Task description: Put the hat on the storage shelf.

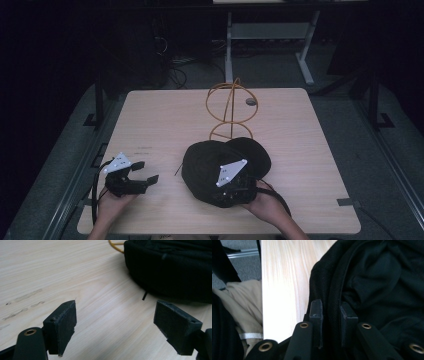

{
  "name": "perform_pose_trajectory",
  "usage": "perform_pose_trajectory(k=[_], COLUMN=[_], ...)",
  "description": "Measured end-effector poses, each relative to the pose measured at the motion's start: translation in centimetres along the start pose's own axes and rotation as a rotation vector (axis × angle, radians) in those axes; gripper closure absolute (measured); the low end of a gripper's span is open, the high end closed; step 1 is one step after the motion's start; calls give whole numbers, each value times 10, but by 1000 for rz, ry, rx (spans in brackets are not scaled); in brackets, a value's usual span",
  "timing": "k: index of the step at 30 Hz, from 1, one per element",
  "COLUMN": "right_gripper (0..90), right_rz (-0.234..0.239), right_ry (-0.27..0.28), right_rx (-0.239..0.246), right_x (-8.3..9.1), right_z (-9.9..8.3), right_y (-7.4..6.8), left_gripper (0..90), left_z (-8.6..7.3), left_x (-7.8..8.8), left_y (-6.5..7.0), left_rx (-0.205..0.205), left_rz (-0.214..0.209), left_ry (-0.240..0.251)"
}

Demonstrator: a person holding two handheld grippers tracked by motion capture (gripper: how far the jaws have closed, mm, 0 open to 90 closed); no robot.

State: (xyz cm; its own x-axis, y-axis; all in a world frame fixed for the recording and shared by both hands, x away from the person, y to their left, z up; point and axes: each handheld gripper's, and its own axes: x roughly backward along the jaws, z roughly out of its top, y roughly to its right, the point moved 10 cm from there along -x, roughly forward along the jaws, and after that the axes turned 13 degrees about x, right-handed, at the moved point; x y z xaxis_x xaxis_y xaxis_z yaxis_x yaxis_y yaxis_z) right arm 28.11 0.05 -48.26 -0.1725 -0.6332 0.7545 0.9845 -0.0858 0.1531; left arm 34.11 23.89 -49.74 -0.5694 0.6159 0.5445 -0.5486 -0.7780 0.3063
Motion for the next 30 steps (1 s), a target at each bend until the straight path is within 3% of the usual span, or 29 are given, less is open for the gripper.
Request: perform_pose_trajectory(k=[10,11,16,24,30], right_gripper=[755,754,752,752,752], right_rz=[-7,-1,9,-1,-4], right_ry=[93,127,180,228,255], right_rx=[-20,-32,-36,-33,-30], right_x=[25,32,47,63,71], right_z=[23,29,42,61,73], right_y=[11,12,16,21,26], left_gripper=[181,181,181,181,180], left_z=[4,6,10,20,34], left_x=[-2,-2,-4,-7,-4], left_y=[10,15,26,50,63], left_rx=[-38,-30,-45,-87,-94], left_rz=[-19,-31,-58,-109,-149], left_ry=[-3,3,10,17,48])
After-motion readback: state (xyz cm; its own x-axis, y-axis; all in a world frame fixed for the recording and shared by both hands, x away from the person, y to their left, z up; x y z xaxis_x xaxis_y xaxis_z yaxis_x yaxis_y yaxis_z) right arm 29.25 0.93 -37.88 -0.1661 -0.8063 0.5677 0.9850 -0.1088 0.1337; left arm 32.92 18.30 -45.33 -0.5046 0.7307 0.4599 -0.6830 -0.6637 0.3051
